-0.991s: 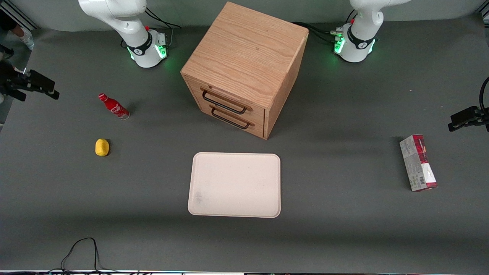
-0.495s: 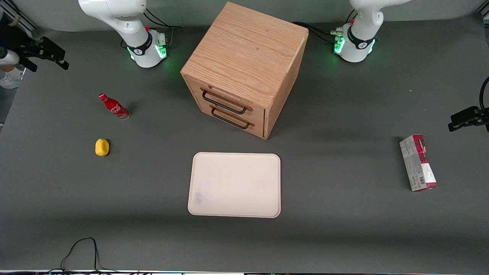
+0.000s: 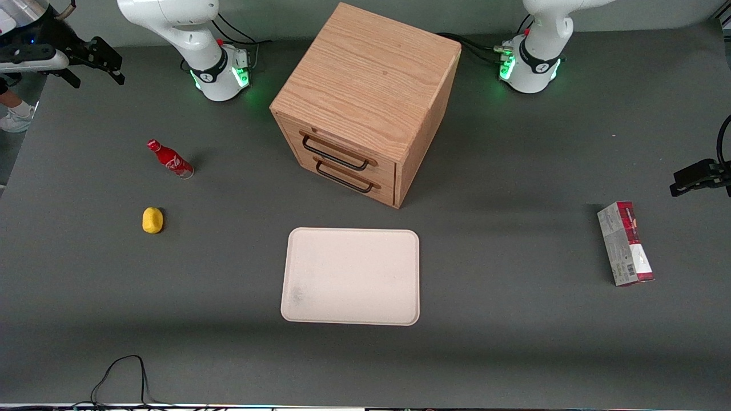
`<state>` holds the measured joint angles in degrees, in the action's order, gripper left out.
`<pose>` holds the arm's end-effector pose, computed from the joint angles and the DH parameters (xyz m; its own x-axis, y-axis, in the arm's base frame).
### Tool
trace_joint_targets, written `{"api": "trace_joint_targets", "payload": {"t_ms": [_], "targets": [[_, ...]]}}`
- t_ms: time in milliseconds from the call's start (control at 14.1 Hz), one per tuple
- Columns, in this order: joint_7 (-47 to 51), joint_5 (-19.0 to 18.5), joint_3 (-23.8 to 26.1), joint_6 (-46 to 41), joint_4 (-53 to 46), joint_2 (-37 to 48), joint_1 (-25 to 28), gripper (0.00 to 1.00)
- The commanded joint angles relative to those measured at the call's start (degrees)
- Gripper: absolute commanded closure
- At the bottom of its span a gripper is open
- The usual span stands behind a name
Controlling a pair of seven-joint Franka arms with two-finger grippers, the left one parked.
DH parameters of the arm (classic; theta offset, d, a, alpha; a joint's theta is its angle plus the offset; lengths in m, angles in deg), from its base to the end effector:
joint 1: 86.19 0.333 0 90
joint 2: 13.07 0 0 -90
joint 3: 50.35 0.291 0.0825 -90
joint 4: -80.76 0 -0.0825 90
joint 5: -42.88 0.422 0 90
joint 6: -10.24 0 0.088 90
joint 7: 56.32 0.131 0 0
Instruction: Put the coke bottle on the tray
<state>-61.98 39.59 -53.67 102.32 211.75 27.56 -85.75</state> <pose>0.3869 -0.0299 0.5586 0.9976 0.0634 0.0271 0.0628 -0.9978 0.0225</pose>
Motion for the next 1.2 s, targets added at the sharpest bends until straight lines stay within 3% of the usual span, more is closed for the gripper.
{"api": "trace_joint_targets", "payload": {"t_ms": [0, 354, 708, 1132], "targets": [[-4.0, -1.2, -3.7, 1.3, 0.9, 0.2, 0.5, 0.0], [-9.7, -3.1, -9.6, 4.7, 0.9, -3.4, 0.5, 0.0], [-9.7, -3.2, -9.8, 4.9, 3.7, -2.2, 0.8, 0.0], [-8.8, -3.1, -9.3, 18.8, 11.8, -6.2, 1.0, 0.0]]}}
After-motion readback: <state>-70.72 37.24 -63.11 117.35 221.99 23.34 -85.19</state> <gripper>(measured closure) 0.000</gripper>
